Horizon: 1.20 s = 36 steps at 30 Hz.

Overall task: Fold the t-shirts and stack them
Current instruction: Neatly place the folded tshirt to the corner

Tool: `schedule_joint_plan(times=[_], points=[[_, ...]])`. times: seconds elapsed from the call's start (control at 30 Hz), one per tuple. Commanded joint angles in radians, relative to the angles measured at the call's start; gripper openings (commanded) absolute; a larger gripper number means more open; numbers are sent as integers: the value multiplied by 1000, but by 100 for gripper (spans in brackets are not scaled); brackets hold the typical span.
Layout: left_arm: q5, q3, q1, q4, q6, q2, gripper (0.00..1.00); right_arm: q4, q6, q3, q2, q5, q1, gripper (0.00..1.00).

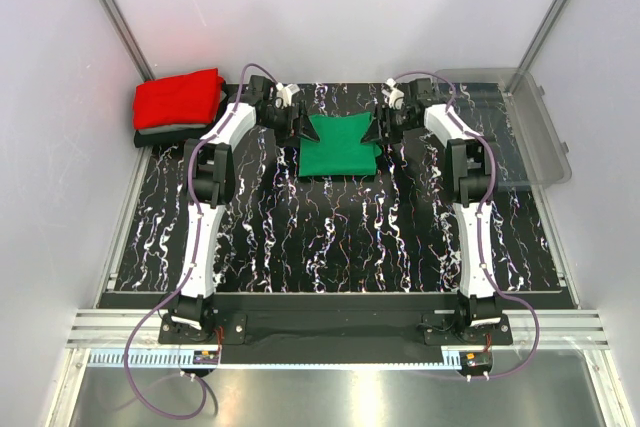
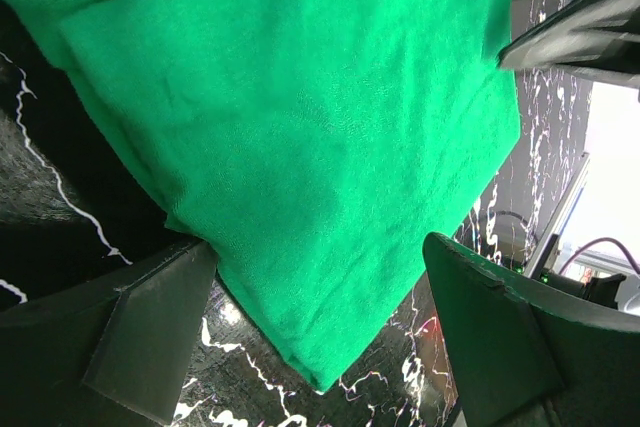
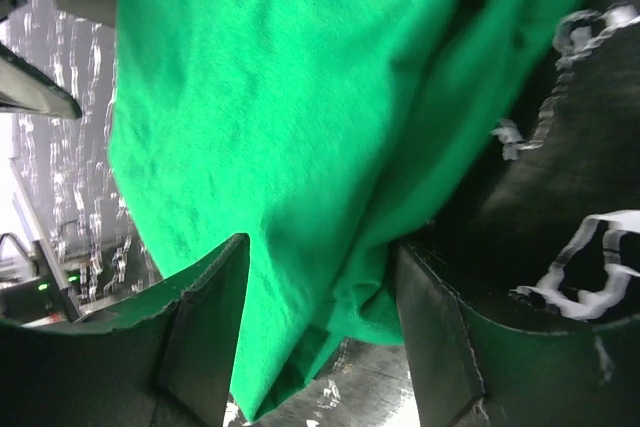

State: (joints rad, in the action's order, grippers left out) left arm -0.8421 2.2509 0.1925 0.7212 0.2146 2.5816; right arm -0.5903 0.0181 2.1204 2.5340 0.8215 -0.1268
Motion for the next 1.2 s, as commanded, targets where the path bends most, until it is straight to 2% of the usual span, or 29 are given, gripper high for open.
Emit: schedule_joint_plan(times=[0.0, 0.17, 0.4, 0.5, 0.53, 0.6, 0.63, 0.7, 0.77, 0.93, 1.17], points=[[77, -28, 12, 64, -24, 17, 93, -2, 14, -23, 0, -9, -30, 66], [71, -39, 13, 61, -21, 22, 92, 0, 20, -46, -6, -8, -46, 66], [32, -86, 19, 73, -27, 26, 82, 4, 32, -23, -3, -24, -51, 66], [-12, -99, 24, 69, -17, 34, 66, 7, 33, -27, -3, -27, -56, 66], [-20, -105, 25, 64, -15, 35, 54, 9, 34, -28, -3, -27, -57, 66], [-31, -106, 28, 60, -12, 34, 36, 9, 34, -31, -4, -25, -57, 66], [-35, -106, 28, 60, -14, 31, 18, 7, 31, -33, -9, -25, -59, 66], [-23, -105, 28, 58, -18, 17, 0, 4, 22, -40, -29, -42, -56, 66], [-6, -85, 28, 79, -40, -17, 0, -9, 8, -56, -85, -54, -48, 66], [201, 27, 30, 168, -204, -118, 0, -49, -72, -95, -254, -154, 48, 68], [365, 81, 16, 262, -394, -247, 0, -78, -135, -149, -366, -226, 121, 70]])
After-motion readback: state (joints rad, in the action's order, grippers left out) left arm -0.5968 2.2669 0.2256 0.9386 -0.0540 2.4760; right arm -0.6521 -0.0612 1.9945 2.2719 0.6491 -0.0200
